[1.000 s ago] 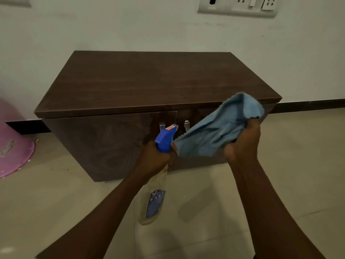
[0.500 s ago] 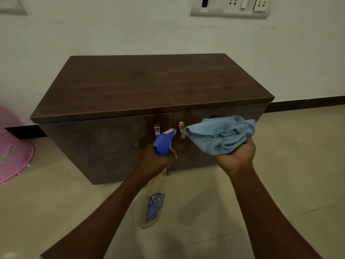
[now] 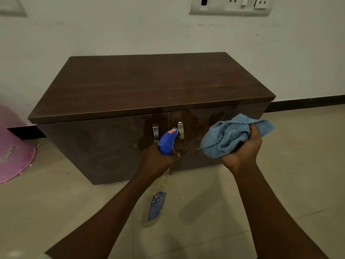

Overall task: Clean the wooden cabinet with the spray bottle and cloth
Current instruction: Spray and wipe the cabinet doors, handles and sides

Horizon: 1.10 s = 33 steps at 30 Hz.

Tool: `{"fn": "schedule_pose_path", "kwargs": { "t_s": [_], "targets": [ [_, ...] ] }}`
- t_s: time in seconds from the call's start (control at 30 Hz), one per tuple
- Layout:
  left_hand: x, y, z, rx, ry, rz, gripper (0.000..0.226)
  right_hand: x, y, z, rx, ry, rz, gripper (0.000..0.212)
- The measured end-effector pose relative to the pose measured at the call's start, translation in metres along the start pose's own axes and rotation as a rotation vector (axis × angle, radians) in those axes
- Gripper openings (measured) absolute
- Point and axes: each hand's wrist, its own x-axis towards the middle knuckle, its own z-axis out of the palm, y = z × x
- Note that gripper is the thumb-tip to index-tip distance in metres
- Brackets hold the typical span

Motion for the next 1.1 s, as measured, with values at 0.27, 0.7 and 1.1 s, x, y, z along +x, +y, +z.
{"fn": "schedule_pose_path", "kwargs": {
  "t_s": [0.27,0.7,1.1],
  "targets": [
    [-0.005,-0.01,0.001,0.076,-0.075,-0.058,0.022,-0.003,0.023,0.008,-0.032,0.126,-0.058,0.039],
    [-0.003,-0.017,-0.011,0.088,-0.008,-0.016,0.019,-0.011,0.134,0.003,-1.031,0.089,-0.433,0.035],
    [0.003,-0.021,-0.019,0.065,0.039,0.009,0.014,-0.006,0.116,0.04,-1.071,0.0,-0.848,0.025]
  ]
}}
